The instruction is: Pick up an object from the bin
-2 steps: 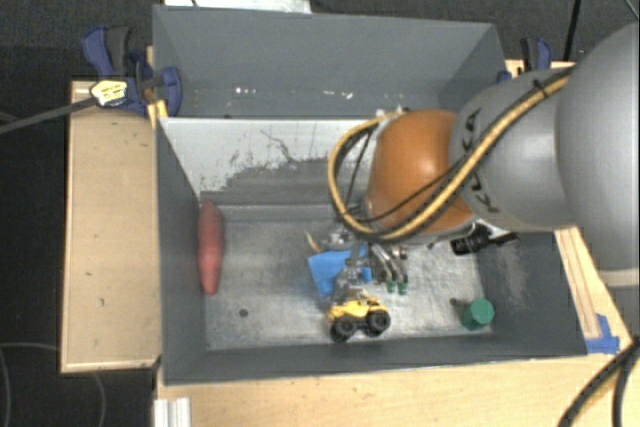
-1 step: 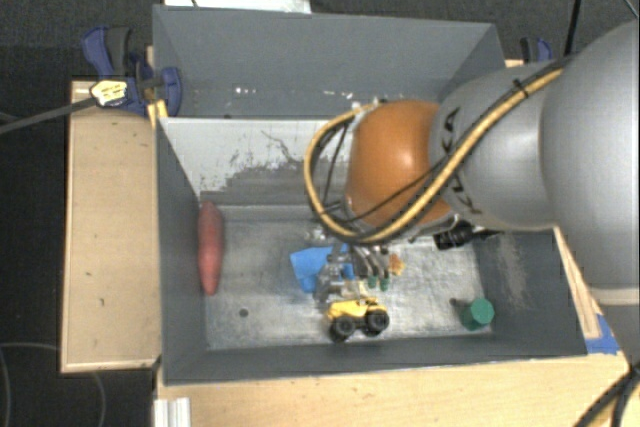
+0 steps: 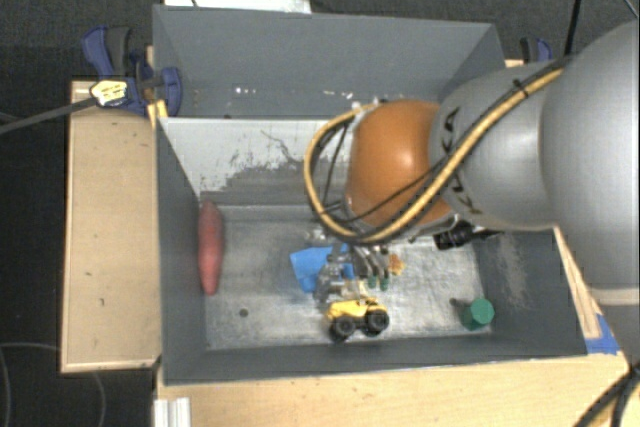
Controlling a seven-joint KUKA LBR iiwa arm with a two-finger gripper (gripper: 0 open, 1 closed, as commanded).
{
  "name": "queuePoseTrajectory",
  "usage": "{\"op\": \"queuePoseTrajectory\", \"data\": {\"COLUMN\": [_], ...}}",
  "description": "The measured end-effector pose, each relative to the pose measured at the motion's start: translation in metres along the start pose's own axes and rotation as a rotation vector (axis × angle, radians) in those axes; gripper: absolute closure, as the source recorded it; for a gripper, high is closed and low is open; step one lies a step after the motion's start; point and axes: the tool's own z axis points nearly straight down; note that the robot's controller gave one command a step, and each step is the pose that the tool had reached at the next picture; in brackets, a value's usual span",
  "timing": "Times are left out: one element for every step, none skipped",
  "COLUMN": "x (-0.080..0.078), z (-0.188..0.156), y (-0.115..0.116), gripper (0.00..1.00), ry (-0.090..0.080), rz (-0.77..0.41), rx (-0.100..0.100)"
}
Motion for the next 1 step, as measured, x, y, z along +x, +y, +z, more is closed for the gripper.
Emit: {"op": "queuePoseTrajectory", "data": {"x": [-0.0095], "z": [-0.1064], "y": [-0.0143], "gripper": [1.00], "ry": [0.000], "rz": [0.002], "rx": [0.001]}}
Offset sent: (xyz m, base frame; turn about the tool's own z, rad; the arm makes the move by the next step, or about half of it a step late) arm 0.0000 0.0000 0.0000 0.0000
